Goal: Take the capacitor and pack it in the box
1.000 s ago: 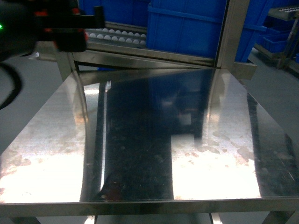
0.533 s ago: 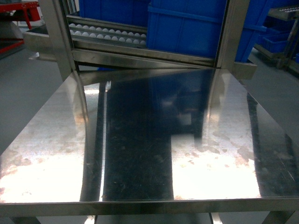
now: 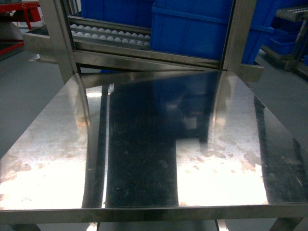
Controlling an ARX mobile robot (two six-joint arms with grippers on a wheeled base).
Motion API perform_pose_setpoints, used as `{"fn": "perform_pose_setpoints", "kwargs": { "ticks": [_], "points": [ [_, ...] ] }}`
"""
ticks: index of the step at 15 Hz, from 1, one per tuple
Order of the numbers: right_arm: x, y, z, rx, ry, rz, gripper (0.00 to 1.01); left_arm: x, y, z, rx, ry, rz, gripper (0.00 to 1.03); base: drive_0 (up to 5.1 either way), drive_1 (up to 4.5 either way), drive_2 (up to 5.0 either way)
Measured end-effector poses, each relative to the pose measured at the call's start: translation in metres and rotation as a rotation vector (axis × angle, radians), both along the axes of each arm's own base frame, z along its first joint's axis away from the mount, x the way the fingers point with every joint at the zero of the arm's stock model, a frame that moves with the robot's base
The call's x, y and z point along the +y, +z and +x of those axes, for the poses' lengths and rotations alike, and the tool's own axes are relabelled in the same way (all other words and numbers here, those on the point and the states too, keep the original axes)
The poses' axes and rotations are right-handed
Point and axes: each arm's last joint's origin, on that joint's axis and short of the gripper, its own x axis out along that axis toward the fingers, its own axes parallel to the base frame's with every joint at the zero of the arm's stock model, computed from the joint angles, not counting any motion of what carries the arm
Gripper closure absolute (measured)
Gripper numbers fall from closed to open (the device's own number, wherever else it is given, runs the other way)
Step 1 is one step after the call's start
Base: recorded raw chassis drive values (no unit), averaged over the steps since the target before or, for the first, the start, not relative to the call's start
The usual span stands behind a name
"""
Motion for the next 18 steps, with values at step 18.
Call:
{"fn": "perform_pose_setpoints", "kwargs": {
  "ticks": [18],
  "points": [
    [0.000, 0.000, 0.000, 0.000, 0.000, 0.000, 0.03, 0.021, -0.024, -0.035, -0.017, -0.003, 0.003, 0.58, 0.0, 0.00, 0.0]
  ]
}}
